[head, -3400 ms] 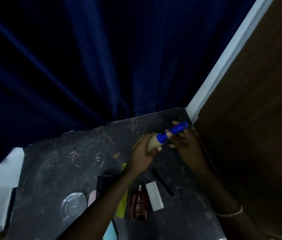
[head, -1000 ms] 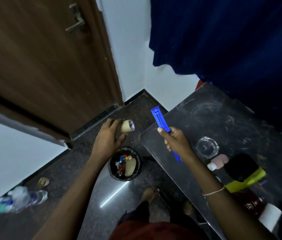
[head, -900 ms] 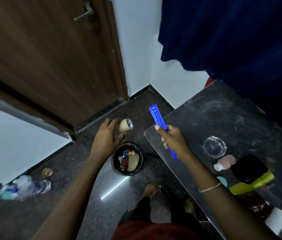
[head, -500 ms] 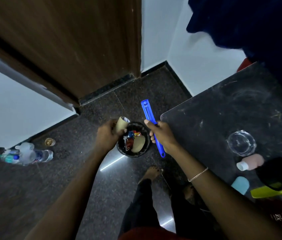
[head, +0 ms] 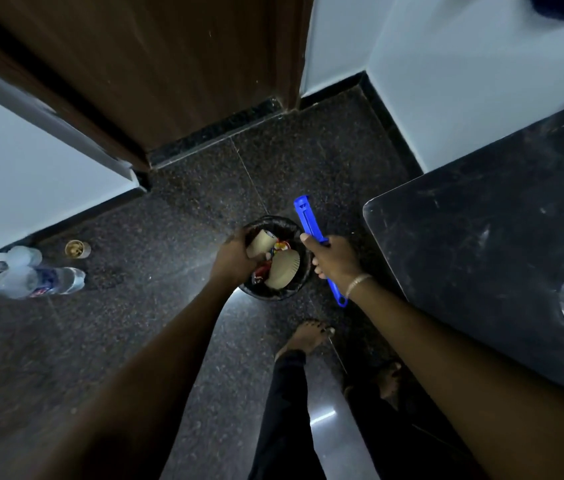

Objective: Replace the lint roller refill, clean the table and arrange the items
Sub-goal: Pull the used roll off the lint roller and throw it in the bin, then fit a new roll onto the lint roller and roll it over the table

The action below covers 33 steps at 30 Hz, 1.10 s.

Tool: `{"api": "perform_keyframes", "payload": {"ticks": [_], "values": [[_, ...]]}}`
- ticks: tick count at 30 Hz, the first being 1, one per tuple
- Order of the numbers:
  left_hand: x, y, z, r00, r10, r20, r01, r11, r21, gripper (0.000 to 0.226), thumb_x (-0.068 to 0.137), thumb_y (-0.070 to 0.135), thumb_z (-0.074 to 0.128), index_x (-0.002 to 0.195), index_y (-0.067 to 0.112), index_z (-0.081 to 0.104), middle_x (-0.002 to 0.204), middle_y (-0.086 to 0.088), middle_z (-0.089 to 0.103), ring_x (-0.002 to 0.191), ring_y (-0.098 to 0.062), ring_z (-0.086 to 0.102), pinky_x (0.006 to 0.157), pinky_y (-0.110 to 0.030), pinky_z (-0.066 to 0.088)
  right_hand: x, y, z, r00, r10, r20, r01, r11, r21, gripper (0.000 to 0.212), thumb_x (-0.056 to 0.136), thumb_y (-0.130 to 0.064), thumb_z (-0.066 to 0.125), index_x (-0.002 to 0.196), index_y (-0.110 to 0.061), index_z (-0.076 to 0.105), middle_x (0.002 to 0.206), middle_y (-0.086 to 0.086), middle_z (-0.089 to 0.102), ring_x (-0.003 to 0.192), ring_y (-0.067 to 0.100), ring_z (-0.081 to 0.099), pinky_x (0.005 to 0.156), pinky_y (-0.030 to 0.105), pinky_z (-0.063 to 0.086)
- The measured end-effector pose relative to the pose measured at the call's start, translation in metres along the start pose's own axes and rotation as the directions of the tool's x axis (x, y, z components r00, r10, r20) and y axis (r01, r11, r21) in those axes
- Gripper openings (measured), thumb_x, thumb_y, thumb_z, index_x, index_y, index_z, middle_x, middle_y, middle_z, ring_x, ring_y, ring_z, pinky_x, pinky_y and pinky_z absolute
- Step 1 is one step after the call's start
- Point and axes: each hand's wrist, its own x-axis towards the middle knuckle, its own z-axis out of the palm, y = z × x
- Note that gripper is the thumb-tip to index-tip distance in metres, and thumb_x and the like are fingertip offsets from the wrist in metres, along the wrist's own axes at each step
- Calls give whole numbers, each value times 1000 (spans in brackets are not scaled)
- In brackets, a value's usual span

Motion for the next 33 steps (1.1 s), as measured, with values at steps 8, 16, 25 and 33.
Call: {"api": "perform_keyframes", "payload": {"ticks": [8,16,25,33], "values": [[-34,-4,-21,999,51,-15,-47,982,184,81,90,51,68,153,11,36,152,-16,44,139,-39,44,105,-54,48,-31,-19,-2,999,-14,41,13,1000,26,36,87,-42,70,70,-13,58,52,5,50,35,12,42,37,20,36],[-106,26,-66,963,262,-67,-215,892,396,91,91,77,41,160,21,23,167,-6,27,158,-32,17,122,-57,29,-103,-57,-23,995,-95,19,92,990,111,35,88,-43,69,73,-13,58,56,5,53,40,12,46,40,22,39],[-157,99,-86,880,466,-96,-389,820,420,86,93,70,51,161,25,23,170,-2,22,159,-30,11,122,-57,26,-178,-74,-72,982,-177,-65,186,967,174,38,89,-42,68,86,-4,64,57,6,54,46,14,50,47,28,44],[-183,188,-76,790,613,-28,-549,727,413,88,93,81,29,162,28,19,172,3,15,161,-22,0,125,-55,19,-218,-55,-141,950,-178,-258,248,930,272,46,80,-57,68,84,-12,62,51,-4,52,44,10,47,44,25,42]]}}
